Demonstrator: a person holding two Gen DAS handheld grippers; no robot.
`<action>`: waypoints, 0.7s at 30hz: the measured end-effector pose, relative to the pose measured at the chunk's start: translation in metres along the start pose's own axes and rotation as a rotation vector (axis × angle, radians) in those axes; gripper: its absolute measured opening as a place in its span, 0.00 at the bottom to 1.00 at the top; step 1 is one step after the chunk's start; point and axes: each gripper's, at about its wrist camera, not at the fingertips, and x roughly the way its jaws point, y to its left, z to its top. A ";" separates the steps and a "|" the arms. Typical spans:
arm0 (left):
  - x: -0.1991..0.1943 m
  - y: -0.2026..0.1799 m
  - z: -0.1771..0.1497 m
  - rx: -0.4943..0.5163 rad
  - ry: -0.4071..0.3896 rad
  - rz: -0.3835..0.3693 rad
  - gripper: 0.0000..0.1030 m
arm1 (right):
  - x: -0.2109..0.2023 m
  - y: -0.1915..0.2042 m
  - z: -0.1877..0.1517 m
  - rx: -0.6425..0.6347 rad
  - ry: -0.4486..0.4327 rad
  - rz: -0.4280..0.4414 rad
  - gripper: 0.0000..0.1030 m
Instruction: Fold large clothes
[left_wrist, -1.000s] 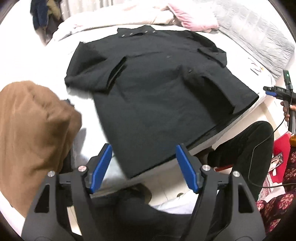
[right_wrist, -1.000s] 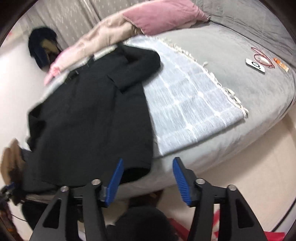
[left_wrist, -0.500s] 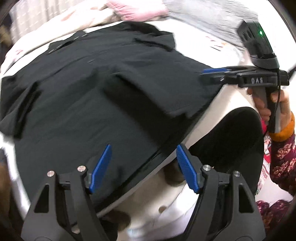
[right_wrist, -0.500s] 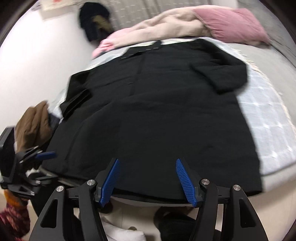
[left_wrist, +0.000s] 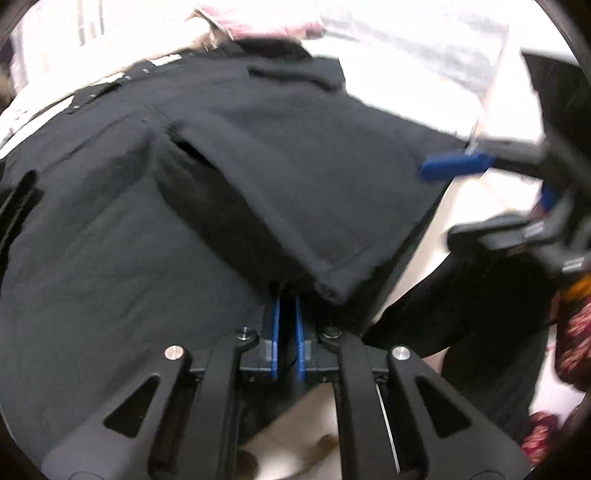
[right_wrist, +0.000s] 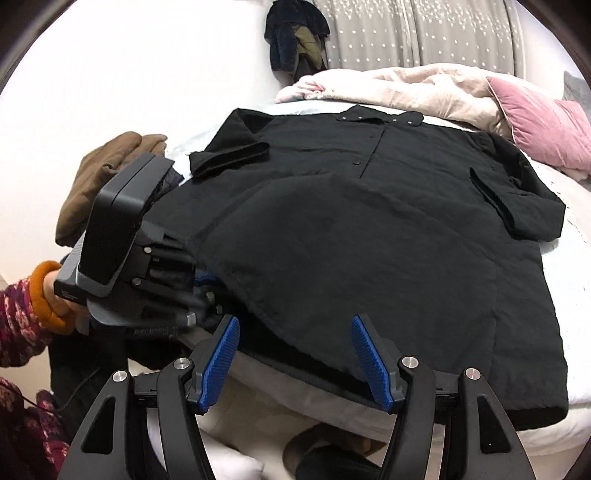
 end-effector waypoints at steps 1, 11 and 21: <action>-0.021 0.001 0.001 -0.011 -0.050 -0.016 0.07 | 0.000 0.000 0.000 0.000 -0.001 0.001 0.62; -0.126 0.017 0.029 -0.041 -0.289 -0.035 0.03 | -0.004 0.004 0.015 0.001 -0.026 0.012 0.62; -0.027 -0.017 -0.002 0.116 0.141 -0.212 0.17 | -0.024 -0.046 0.012 0.143 0.020 -0.184 0.62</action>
